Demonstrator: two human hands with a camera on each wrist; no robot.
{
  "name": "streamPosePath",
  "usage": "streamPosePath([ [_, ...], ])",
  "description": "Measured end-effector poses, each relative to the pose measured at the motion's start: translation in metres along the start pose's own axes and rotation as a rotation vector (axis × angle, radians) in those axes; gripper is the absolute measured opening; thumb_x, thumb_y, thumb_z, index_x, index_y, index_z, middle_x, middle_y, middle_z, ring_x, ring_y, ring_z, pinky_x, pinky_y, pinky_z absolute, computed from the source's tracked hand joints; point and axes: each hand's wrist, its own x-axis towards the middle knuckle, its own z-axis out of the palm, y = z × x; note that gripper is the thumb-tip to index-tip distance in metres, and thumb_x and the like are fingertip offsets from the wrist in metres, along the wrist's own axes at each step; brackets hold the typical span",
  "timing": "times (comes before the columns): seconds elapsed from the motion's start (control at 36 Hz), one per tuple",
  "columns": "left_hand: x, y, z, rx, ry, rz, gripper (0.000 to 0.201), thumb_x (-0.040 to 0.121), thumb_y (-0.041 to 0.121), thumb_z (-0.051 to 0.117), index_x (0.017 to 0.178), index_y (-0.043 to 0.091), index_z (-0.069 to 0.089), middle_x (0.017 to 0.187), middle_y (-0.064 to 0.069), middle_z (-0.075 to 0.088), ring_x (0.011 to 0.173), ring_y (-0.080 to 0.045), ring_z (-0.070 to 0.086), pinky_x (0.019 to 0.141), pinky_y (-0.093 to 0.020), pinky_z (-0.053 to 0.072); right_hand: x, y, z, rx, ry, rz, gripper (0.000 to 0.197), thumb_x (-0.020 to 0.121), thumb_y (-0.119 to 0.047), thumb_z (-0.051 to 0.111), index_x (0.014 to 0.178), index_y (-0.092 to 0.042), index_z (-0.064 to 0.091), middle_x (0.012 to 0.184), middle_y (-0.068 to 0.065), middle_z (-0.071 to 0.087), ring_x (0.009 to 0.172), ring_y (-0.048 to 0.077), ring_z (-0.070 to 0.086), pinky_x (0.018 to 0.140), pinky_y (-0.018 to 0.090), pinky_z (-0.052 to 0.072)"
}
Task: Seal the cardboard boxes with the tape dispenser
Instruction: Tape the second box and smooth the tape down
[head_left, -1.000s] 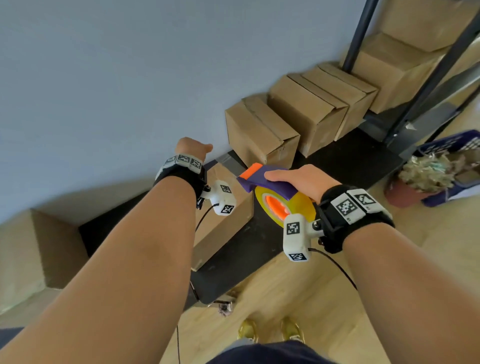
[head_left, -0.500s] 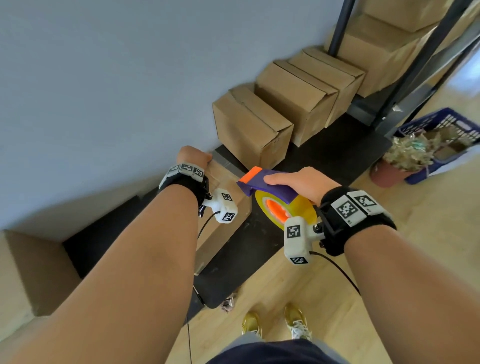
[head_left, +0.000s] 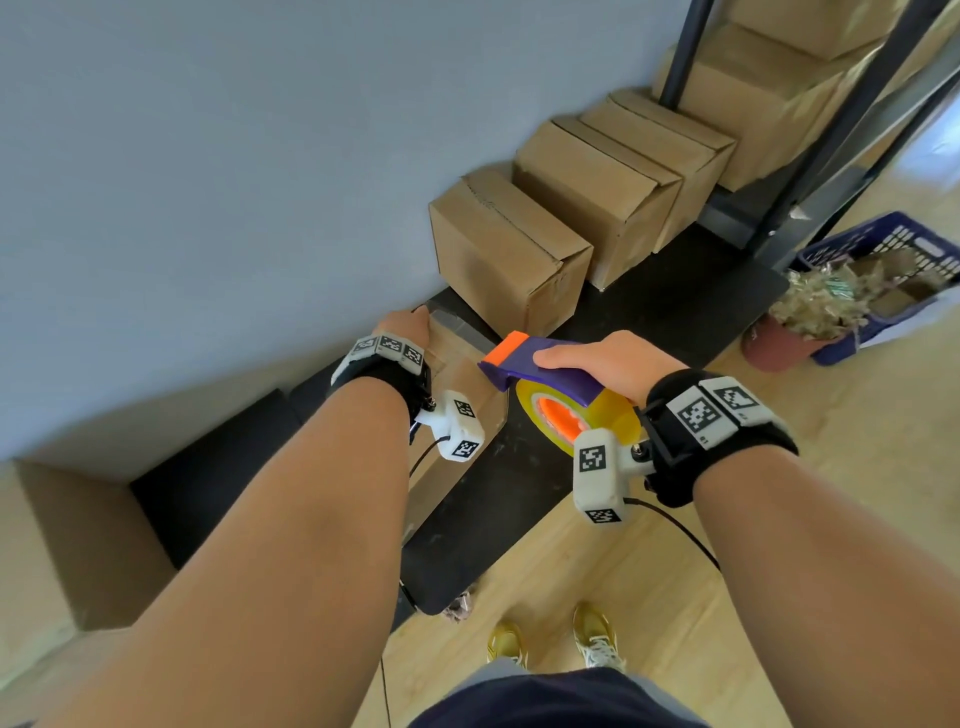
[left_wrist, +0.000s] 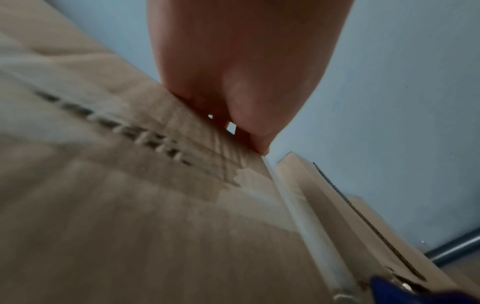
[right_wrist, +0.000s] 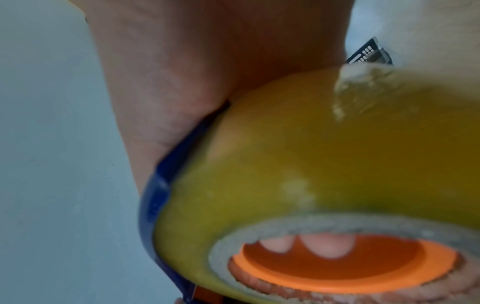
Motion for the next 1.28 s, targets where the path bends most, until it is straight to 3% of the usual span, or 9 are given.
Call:
streamPosePath([
  [0.11, 0.000, 0.000, -0.001, 0.125, 0.174, -0.006, 0.043, 0.095, 0.034, 0.052, 0.123, 0.000, 0.048, 0.125, -0.018, 0.052, 0.113, -0.034, 0.053, 0.087, -0.039, 0.044, 0.000, 0.003, 0.001, 0.013, 0.002, 0.001, 0.056, 0.078, -0.060, 0.070, 0.109, -0.014, 0.063, 0.097, 0.007, 0.070, 0.090, 0.021, 0.067, 0.073, 0.029, 0.050],
  [0.19, -0.005, 0.001, -0.001, 0.146, 0.265, 0.075, 0.029, 0.092, 0.020, 0.054, 0.116, 0.003, 0.053, 0.122, -0.014, 0.051, 0.111, -0.029, 0.051, 0.085, -0.035, 0.042, 0.001, 0.004, 0.002, 0.003, 0.007, 0.000, 0.062, 0.076, -0.062, 0.070, 0.114, -0.014, 0.062, 0.101, 0.008, 0.070, 0.093, 0.022, 0.067, 0.086, 0.035, 0.052],
  [0.36, -0.017, 0.008, 0.009, 0.424, 0.094, 0.324, 0.039, 0.093, 0.004, 0.037, 0.119, 0.013, 0.064, 0.123, -0.012, 0.054, 0.111, -0.031, 0.053, 0.091, -0.039, 0.047, 0.003, 0.003, 0.001, -0.007, 0.020, -0.006, 0.066, 0.074, -0.064, 0.071, 0.114, -0.013, 0.062, 0.102, 0.008, 0.069, 0.093, 0.023, 0.066, 0.087, 0.034, 0.051],
  [0.58, -0.024, 0.010, 0.008, 0.404, 0.029, 0.292, 0.048, 0.098, 0.009, 0.035, 0.145, 0.017, 0.035, 0.149, -0.011, 0.034, 0.131, -0.031, 0.040, 0.105, -0.043, 0.037, 0.004, 0.007, 0.002, 0.001, 0.030, -0.012, 0.071, 0.073, -0.064, 0.071, 0.119, -0.012, 0.059, 0.107, 0.009, 0.068, 0.097, 0.024, 0.065, 0.097, 0.040, 0.050],
  [0.69, -0.037, 0.008, 0.010, 0.250, 0.266, 0.278, 0.036, 0.090, 0.012, 0.045, 0.124, 0.011, 0.056, 0.130, -0.011, 0.045, 0.120, -0.027, 0.042, 0.094, -0.039, 0.042, 0.004, 0.008, 0.002, 0.009, 0.027, -0.016, 0.072, 0.074, -0.063, 0.072, 0.122, -0.011, 0.059, 0.110, 0.010, 0.067, 0.099, 0.025, 0.065, 0.096, 0.038, 0.050],
  [0.78, -0.045, 0.012, 0.011, 0.338, 0.217, 0.297, 0.024, 0.090, 0.020, 0.048, 0.103, 0.009, 0.065, 0.112, -0.010, 0.051, 0.105, -0.027, 0.050, 0.083, -0.034, 0.043, 0.004, 0.008, 0.002, 0.004, 0.021, -0.026, 0.069, 0.075, -0.062, 0.071, 0.120, -0.011, 0.059, 0.109, 0.010, 0.067, 0.097, 0.024, 0.064, 0.089, 0.034, 0.050],
  [0.89, -0.052, 0.011, 0.019, 0.447, 0.201, 0.328, 0.025, 0.093, 0.021, 0.044, 0.095, 0.009, 0.066, 0.110, -0.010, 0.058, 0.102, -0.026, 0.054, 0.085, -0.032, 0.045, 0.005, 0.010, 0.003, -0.004, 0.016, -0.013, 0.071, 0.074, -0.064, 0.070, 0.121, -0.012, 0.057, 0.111, 0.010, 0.066, 0.099, 0.024, 0.063, 0.095, 0.038, 0.049],
  [1.03, -0.065, 0.005, 0.029, 0.590, 0.142, 0.389, 0.026, 0.095, 0.030, 0.051, 0.116, 0.021, 0.064, 0.121, 0.000, 0.059, 0.128, -0.022, 0.042, 0.098, -0.033, 0.040, 0.004, 0.021, 0.003, -0.008, -0.014, -0.011, 0.073, 0.070, -0.068, 0.071, 0.117, -0.014, 0.058, 0.108, 0.008, 0.068, 0.096, 0.025, 0.065, 0.097, 0.043, 0.050],
  [1.28, -0.071, 0.010, 0.029, 0.926, 0.116, 0.476, 0.036, 0.093, 0.030, 0.057, 0.127, 0.019, 0.057, 0.130, 0.001, 0.053, 0.132, -0.020, 0.036, 0.104, -0.034, 0.039, -0.005, 0.041, -0.005, 0.006, -0.087, -0.026, 0.051, 0.077, -0.061, 0.069, 0.099, -0.016, 0.059, 0.099, 0.008, 0.069, 0.090, 0.023, 0.067, 0.092, 0.039, 0.052],
])
